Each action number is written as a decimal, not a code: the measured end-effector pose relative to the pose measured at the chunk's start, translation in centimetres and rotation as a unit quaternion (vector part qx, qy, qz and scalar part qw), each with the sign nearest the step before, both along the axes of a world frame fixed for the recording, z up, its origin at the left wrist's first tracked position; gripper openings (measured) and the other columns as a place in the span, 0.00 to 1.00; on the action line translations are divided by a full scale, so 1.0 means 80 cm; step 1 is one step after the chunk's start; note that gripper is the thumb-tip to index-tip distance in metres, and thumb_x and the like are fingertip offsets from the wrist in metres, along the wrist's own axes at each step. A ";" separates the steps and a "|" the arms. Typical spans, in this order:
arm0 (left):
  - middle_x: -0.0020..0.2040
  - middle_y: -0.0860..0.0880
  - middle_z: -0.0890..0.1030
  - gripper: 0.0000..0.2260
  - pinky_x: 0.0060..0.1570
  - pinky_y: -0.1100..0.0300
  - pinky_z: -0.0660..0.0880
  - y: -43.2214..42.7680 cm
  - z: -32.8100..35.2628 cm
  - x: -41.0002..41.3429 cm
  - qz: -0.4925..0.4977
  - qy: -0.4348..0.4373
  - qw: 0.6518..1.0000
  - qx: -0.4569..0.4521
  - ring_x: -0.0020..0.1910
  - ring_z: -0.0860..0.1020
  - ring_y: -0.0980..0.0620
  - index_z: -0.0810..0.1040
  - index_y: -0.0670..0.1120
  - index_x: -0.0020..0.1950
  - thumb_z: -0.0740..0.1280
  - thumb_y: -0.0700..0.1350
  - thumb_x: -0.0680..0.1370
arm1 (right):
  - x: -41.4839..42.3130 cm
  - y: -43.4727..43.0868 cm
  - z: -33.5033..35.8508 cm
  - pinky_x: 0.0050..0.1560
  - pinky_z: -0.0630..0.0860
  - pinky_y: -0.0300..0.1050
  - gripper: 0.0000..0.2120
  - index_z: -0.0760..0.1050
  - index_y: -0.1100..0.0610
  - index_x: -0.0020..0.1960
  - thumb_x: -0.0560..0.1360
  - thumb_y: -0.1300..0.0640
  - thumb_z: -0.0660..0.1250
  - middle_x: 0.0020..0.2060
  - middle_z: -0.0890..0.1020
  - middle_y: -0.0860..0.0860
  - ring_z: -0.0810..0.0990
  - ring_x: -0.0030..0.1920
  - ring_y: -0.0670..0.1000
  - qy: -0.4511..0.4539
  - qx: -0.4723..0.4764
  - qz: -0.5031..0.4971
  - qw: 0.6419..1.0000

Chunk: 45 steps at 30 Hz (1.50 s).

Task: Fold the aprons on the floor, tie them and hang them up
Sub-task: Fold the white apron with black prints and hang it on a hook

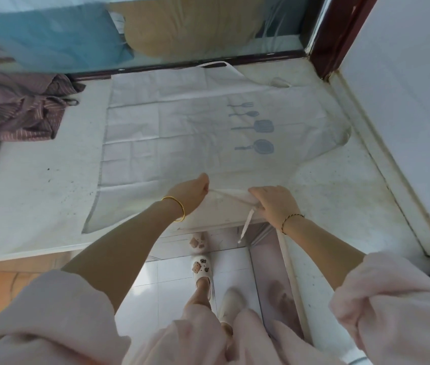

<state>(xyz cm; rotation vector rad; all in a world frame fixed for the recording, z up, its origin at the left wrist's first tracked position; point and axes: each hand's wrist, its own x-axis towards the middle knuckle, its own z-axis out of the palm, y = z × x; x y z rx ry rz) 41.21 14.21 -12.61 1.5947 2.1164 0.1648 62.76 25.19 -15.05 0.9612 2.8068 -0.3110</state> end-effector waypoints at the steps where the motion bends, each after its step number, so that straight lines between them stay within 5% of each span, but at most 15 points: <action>1: 0.36 0.45 0.73 0.03 0.39 0.54 0.68 0.002 0.005 -0.003 0.000 -0.011 1.000 0.007 0.36 0.71 0.45 0.63 0.47 0.47 0.57 0.43 0.80 | -0.004 0.002 0.003 0.65 0.62 0.47 0.20 0.67 0.53 0.68 0.77 0.62 0.60 0.54 0.80 0.49 0.77 0.55 0.52 0.010 0.029 -0.015 0.999; 3: 0.37 0.45 0.74 0.05 0.40 0.52 0.69 0.005 0.015 -0.009 -0.012 -0.020 1.000 0.016 0.36 0.70 0.45 0.63 0.46 0.46 0.59 0.43 0.80 | -0.011 0.006 0.011 0.68 0.59 0.48 0.22 0.65 0.54 0.68 0.75 0.66 0.59 0.47 0.80 0.48 0.78 0.49 0.52 0.022 0.056 -0.028 0.998; 7: 0.38 0.44 0.76 0.04 0.41 0.50 0.71 0.010 0.031 -0.019 0.011 -0.046 0.997 0.064 0.37 0.73 0.43 0.66 0.46 0.46 0.60 0.43 0.79 | -0.016 0.008 0.017 0.72 0.55 0.56 0.39 0.47 0.51 0.76 0.73 0.64 0.64 0.71 0.65 0.51 0.66 0.69 0.53 -0.017 0.068 0.012 0.997; 10: 0.37 0.47 0.74 0.04 0.38 0.54 0.69 0.017 0.042 -0.026 0.030 -0.051 0.995 0.086 0.36 0.72 0.46 0.66 0.46 0.47 0.60 0.43 0.79 | -0.019 0.006 0.018 0.72 0.56 0.59 0.45 0.40 0.50 0.77 0.73 0.56 0.68 0.74 0.57 0.52 0.60 0.72 0.54 -0.049 0.079 -0.002 0.996; 14: 0.37 0.48 0.75 0.04 0.36 0.56 0.67 0.021 0.049 -0.031 0.024 -0.025 0.996 0.078 0.36 0.73 0.46 0.66 0.47 0.46 0.60 0.45 0.79 | -0.028 0.006 0.014 0.62 0.69 0.59 0.41 0.51 0.56 0.74 0.70 0.56 0.72 0.63 0.73 0.56 0.78 0.53 0.56 -0.002 0.171 -0.071 0.983; 19: 0.37 0.52 0.74 0.09 0.38 0.58 0.69 0.017 0.061 -0.040 0.036 -0.083 0.995 0.042 0.35 0.72 0.51 0.69 0.48 0.47 0.68 0.48 0.75 | -0.035 0.012 0.037 0.50 0.77 0.54 0.12 0.74 0.62 0.50 0.68 0.67 0.70 0.36 0.79 0.56 0.78 0.33 0.56 0.123 0.219 -0.055 0.966; 21: 0.42 0.54 0.76 0.14 0.39 0.61 0.70 0.011 0.066 -0.045 0.002 -0.077 0.996 -0.045 0.38 0.73 0.54 0.72 0.49 0.50 0.73 0.47 0.71 | -0.034 0.017 0.052 0.39 0.72 0.45 0.03 0.71 0.60 0.48 0.75 0.64 0.62 0.32 0.75 0.52 0.74 0.32 0.55 0.075 0.166 -0.062 0.981; 23: 0.46 0.51 0.77 0.13 0.42 0.60 0.70 0.003 0.067 -0.051 -0.065 0.028 0.987 -0.141 0.42 0.74 0.51 0.76 0.45 0.53 0.72 0.45 0.71 | -0.033 0.027 0.064 0.32 0.65 0.42 0.06 0.69 0.59 0.54 0.79 0.61 0.54 0.33 0.70 0.50 0.72 0.34 0.54 0.001 0.100 -0.076 0.992; 25: 0.43 0.49 0.76 0.10 0.43 0.60 0.69 -0.004 0.068 -0.056 -0.076 0.071 0.971 -0.215 0.44 0.73 0.49 0.78 0.42 0.54 0.69 0.43 0.73 | -0.036 0.038 0.076 0.37 0.69 0.43 0.10 0.70 0.57 0.58 0.79 0.62 0.54 0.40 0.75 0.52 0.75 0.41 0.55 -0.076 0.026 -0.069 0.994; 28: 0.43 0.50 0.78 0.08 0.52 0.56 0.73 -0.004 0.075 -0.067 -0.049 -0.017 0.948 -0.314 0.45 0.76 0.49 0.78 0.46 0.53 0.68 0.42 0.75 | -0.046 0.052 0.091 0.47 0.74 0.46 0.16 0.70 0.58 0.65 0.79 0.63 0.55 0.59 0.76 0.58 0.78 0.51 0.58 -0.229 -0.107 -0.016 0.967; 33: 0.31 0.48 0.78 0.06 0.50 0.55 0.75 0.019 0.112 -0.093 -0.013 -0.202 0.881 -0.428 0.32 0.78 0.52 0.76 0.43 0.43 0.62 0.34 0.77 | -0.069 0.089 0.134 0.57 0.77 0.55 0.22 0.66 0.58 0.71 0.78 0.61 0.62 0.64 0.74 0.61 0.79 0.57 0.61 -0.333 -0.245 -0.054 0.909; 36: 0.38 0.47 0.78 0.02 0.52 0.52 0.75 0.058 0.127 -0.123 0.010 -0.094 0.902 -0.421 0.40 0.79 0.48 0.76 0.43 0.48 0.65 0.39 0.77 | -0.099 0.125 0.156 0.57 0.77 0.55 0.21 0.68 0.58 0.69 0.77 0.65 0.60 0.59 0.76 0.60 0.78 0.53 0.59 -0.275 -0.262 -0.085 0.921; 39: 0.52 0.43 0.77 0.17 0.44 0.58 0.75 0.111 0.127 -0.173 -0.020 0.089 0.907 -0.412 0.47 0.77 0.44 0.73 0.41 0.63 0.66 0.47 0.77 | -0.151 0.171 0.162 0.54 0.79 0.54 0.20 0.72 0.58 0.67 0.75 0.65 0.58 0.58 0.76 0.60 0.78 0.53 0.60 -0.187 -0.203 -0.108 0.955; 41: 0.58 0.44 0.77 0.20 0.48 0.57 0.74 0.142 0.121 -0.210 -0.032 0.179 0.916 -0.358 0.52 0.77 0.44 0.73 0.42 0.64 0.64 0.52 0.77 | -0.192 0.204 0.155 0.52 0.77 0.48 0.17 0.75 0.60 0.63 0.77 0.64 0.56 0.56 0.78 0.59 0.78 0.50 0.60 -0.142 -0.142 -0.099 0.975; 45: 0.53 0.47 0.77 0.17 0.54 0.52 0.73 0.194 0.082 -0.289 0.040 0.206 0.930 -0.301 0.56 0.77 0.44 0.76 0.44 0.59 0.61 0.53 0.78 | -0.277 0.264 0.103 0.44 0.69 0.44 0.12 0.76 0.57 0.44 0.79 0.61 0.54 0.39 0.75 0.52 0.74 0.45 0.57 -0.060 -0.067 -0.110 0.990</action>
